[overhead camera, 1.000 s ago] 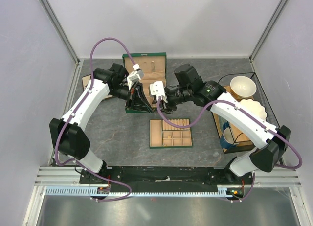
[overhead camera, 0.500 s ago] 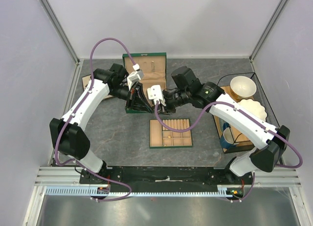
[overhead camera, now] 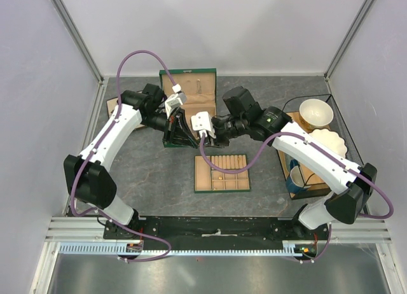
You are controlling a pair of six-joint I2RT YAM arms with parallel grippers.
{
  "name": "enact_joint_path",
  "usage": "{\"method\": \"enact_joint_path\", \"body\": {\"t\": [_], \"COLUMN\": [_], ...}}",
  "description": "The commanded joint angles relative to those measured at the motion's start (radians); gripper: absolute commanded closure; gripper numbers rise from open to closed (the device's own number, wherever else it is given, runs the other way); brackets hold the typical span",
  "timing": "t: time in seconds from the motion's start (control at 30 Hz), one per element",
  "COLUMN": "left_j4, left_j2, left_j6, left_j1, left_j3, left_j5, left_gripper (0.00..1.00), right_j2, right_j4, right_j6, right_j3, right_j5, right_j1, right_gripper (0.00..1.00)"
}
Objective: Organize the mixed jewelry
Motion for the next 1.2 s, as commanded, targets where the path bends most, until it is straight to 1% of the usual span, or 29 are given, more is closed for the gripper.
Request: {"method": "enact_joint_path", "body": {"t": [0.0,0.83,1.17], "left_j4": [-0.194,-0.150,-0.150], "left_j2": [-0.028,-0.031,-0.037], "left_j6": [0.005,-0.031,-0.031], "left_j1": [-0.004,-0.007,-0.007], "left_j3": [0.000,-0.028,-0.028], "left_j5": [0.053,0.047,0.050], "left_gripper": [0.98,0.98,0.99], "right_j2": [-0.015,-0.018,-0.013], "right_j4": [-0.008,-0.040,-0.039], "right_j6": [-0.025,-0.037,-0.037], "right_j3": [0.024,0.067,0.059], "right_j5": [0.006,0.040,0.041], "right_j1": [0.008,0.034,0.040], "right_gripper": [0.64,0.67,0.70]}}
